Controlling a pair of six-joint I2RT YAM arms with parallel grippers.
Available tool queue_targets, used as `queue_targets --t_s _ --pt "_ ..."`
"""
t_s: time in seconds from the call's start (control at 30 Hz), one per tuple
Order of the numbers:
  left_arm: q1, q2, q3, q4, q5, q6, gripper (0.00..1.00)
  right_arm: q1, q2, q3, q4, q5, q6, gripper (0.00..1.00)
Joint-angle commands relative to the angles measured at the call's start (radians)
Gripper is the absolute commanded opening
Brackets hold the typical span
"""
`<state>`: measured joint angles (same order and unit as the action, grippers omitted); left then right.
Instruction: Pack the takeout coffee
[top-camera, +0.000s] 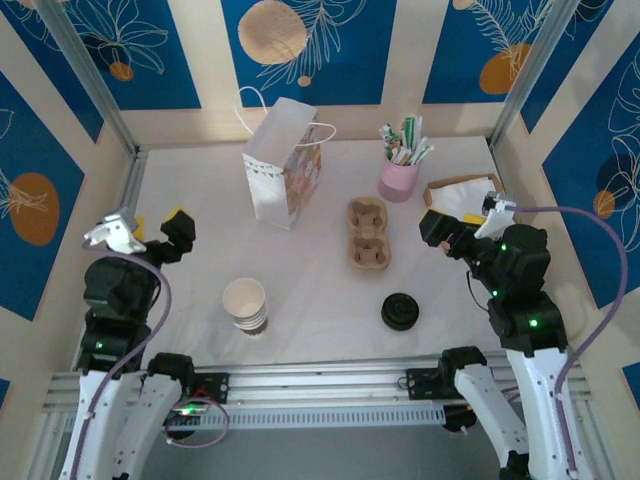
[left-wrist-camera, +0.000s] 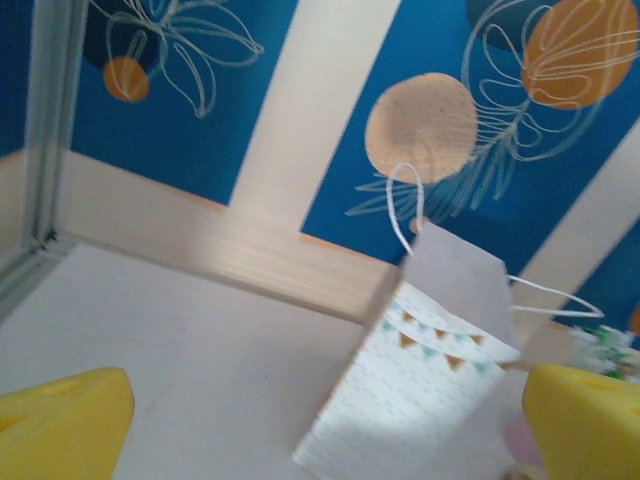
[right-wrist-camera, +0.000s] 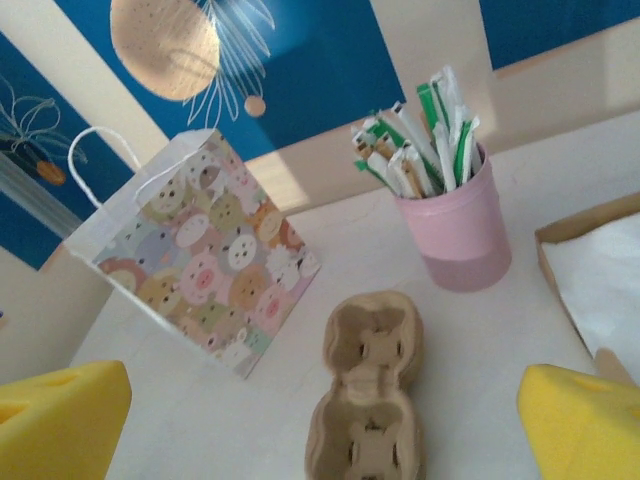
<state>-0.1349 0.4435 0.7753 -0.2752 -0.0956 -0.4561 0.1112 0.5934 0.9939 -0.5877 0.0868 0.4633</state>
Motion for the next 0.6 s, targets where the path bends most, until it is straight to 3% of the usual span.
queue_targets --t_s 0.0,0.27,0.4,0.57 --pt "-0.003 -0.01 0.063 -0.294 0.093 -0.069 1.0 -0.01 0.027 0.07 -0.209 -0.064 0.04 0.99" --pt "-0.003 0.015 0.153 -0.514 0.145 -0.094 1.0 -0.067 0.109 0.124 -0.235 -0.308 0.078 0.99" --pt "-0.002 -0.016 0.153 -0.568 0.175 -0.132 1.0 -0.046 0.19 0.173 -0.244 -0.444 0.085 0.96" --pt "-0.003 -0.048 0.146 -0.645 0.168 -0.191 1.0 0.101 0.257 0.244 -0.299 -0.394 0.082 0.92"
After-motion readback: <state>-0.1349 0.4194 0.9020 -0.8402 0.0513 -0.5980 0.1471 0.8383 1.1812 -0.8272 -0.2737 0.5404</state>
